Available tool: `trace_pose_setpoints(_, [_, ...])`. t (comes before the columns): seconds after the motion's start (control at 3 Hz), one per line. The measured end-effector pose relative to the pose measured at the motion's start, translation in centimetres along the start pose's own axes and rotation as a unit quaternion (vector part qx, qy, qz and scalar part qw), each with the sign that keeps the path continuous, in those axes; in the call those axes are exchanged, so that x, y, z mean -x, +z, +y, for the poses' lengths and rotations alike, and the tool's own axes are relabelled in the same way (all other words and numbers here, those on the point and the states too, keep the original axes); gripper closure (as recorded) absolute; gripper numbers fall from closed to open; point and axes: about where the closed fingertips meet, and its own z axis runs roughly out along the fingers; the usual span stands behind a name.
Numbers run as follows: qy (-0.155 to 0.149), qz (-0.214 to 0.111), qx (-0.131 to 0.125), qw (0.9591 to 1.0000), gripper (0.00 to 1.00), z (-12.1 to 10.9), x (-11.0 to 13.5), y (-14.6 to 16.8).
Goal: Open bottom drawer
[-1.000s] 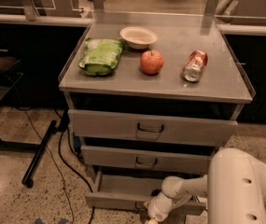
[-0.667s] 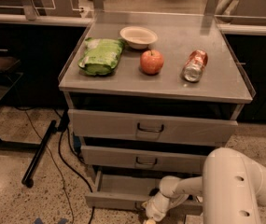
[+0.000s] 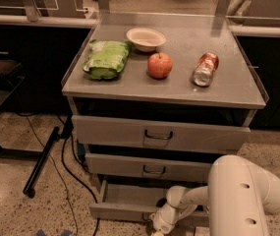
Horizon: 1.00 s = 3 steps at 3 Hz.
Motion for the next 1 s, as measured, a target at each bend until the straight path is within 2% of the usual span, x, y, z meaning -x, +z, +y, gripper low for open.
trace_pose_setpoints(0.33, [0.001, 0.004, 0.01, 0.9999, 0.0, 2.4, -0.7, -0.9])
trace_pose_setpoints(0.67, [0.003, -0.009, 0.042, 0.9991, 0.0, 11.3, -2.4, -3.7])
trace_pose_setpoints(1.0, [0.005, -0.01, 0.043, 0.999, 0.0, 11.6, -2.7, -3.7])
